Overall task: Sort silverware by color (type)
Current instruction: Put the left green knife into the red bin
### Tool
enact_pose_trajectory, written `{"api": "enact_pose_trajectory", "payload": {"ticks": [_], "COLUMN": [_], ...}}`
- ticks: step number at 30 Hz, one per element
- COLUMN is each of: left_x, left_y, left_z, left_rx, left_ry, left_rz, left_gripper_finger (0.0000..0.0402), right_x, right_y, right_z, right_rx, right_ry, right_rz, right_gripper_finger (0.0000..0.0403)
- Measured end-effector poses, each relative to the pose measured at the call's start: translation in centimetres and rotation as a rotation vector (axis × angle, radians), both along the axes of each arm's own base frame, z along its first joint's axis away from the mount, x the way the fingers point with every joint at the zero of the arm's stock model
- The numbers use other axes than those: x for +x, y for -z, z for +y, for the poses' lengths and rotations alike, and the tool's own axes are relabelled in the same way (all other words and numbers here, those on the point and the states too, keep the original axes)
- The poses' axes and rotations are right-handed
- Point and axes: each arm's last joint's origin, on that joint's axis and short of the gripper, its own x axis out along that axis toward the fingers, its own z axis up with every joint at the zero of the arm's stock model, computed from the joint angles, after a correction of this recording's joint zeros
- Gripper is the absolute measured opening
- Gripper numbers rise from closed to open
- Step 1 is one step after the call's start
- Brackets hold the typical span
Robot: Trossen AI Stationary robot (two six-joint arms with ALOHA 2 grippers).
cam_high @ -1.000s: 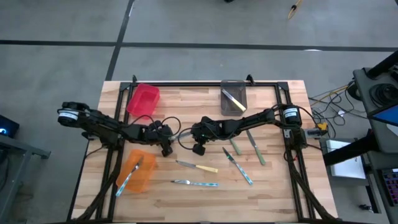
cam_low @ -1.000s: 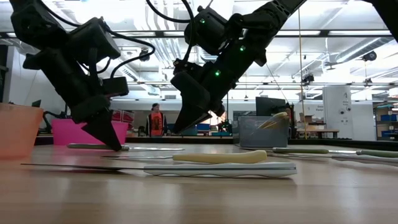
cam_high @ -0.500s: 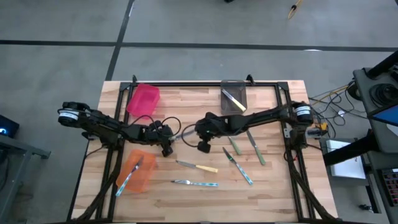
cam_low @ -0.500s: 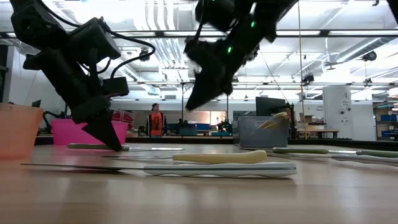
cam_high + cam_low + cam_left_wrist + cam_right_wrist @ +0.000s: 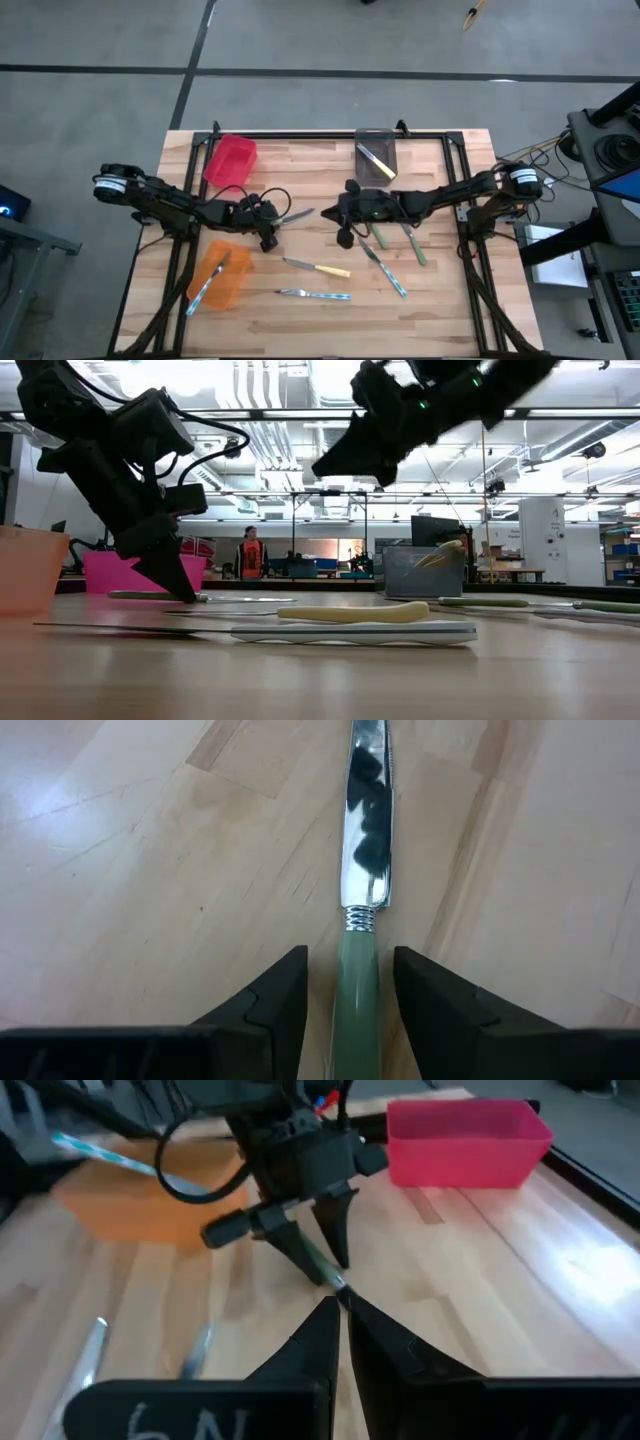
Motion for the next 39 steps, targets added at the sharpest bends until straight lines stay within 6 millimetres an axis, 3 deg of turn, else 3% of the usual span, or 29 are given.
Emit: {"api": "enact_pose_trajectory", "payload": {"ticks": [6, 14, 24, 31, 39], "left_x": [0.0, 0.0, 0.0, 0.2, 0.5], "left_y": [0.0, 0.0, 0.0, -0.2, -0.6], "left_z": [0.0, 0.0, 0.0, 0.1, 0.0], "left_rx": [-0.001, 0.001, 0.002, 0.016, 0.0], "left_ry": [-0.002, -0.004, -0.012, -0.039, -0.025], "left_rz": [-0.001, -0.002, -0.005, -0.032, -0.065], "left_gripper_finger": [0.013, 0.0126, 0.0022, 0.0001, 0.0003], "right_x": [-0.9, -0.8, -0.8, -0.8, -0.8], "right_y": [2.0, 1.8, 1.8, 1.8, 1.8], "right_z": [0.0, 0.0, 0.0, 0.0, 0.0], "right_rx": [0.056, 0.059, 0.066, 0.066, 0.067], "right_ry": [0.021, 0.023, 0.028, 0.028, 0.028], "right_rz": [-0.016, -0.015, -0.015, -0.014, -0.015], "right_gripper_finger": [0.0018, 0.0018, 0.0018, 0.0018, 0.0018]}}
